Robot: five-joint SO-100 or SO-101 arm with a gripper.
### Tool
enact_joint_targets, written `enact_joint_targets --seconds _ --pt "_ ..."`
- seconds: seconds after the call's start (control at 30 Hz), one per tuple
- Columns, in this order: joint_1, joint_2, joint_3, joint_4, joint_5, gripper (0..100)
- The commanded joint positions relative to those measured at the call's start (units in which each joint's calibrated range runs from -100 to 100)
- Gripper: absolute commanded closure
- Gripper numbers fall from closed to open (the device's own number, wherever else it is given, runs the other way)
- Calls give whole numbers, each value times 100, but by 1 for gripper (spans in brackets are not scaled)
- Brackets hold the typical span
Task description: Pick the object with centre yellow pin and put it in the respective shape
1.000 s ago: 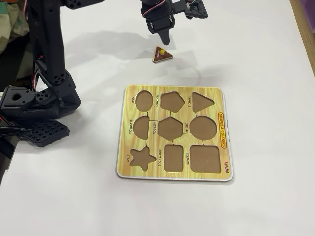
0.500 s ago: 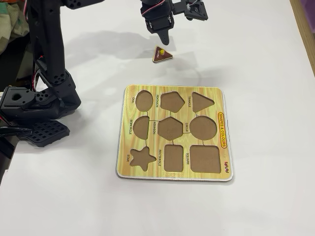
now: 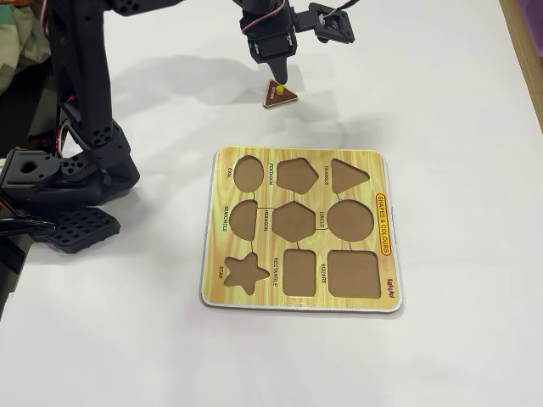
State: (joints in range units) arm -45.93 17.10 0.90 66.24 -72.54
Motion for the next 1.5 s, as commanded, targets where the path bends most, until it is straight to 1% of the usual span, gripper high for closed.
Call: enact_joint_targets --seconds 0.0,0.17,0.7,0.9,1.27,1.47 --pt "91 -53 -72 -64 5 92" --pt "81 307 -189 -72 -10 92" --pt "-16 391 -180 -72 -10 92" --pt "-46 650 -144 -738 -10 92" --pt "-55 659 -63 -643 -10 92" --pt "-16 500 369 -643 5 92"
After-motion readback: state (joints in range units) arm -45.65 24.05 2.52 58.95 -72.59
